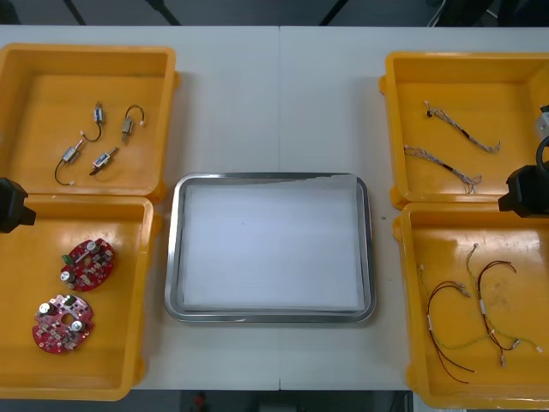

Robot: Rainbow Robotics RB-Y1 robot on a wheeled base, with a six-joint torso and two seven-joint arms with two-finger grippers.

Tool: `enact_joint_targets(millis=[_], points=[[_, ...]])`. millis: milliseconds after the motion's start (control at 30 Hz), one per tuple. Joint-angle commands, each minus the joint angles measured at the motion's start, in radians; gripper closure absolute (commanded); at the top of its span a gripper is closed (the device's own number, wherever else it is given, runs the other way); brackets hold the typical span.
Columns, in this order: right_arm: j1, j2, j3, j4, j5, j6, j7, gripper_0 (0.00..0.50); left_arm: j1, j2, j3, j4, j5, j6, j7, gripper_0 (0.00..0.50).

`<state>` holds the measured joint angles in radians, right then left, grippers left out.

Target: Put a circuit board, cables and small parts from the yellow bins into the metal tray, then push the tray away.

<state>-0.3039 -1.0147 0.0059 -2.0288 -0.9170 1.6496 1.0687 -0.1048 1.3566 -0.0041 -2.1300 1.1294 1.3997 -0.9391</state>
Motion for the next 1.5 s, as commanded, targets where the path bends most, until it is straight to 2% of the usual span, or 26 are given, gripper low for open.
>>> enact_joint_targets(millis=[33,1500], points=[[0.006,0.008,0.006,-0.025,0.009,0.009,0.051,0.000,0.020,0.047,0.021,-0.004,-0.010,0.002,0.052,0.000],[0.006,0.008,0.006,-0.025,0.009,0.009,0.051,0.000,0.020,0.047,0.021,-0.004,-0.010,0.002,0.052,0.000]])
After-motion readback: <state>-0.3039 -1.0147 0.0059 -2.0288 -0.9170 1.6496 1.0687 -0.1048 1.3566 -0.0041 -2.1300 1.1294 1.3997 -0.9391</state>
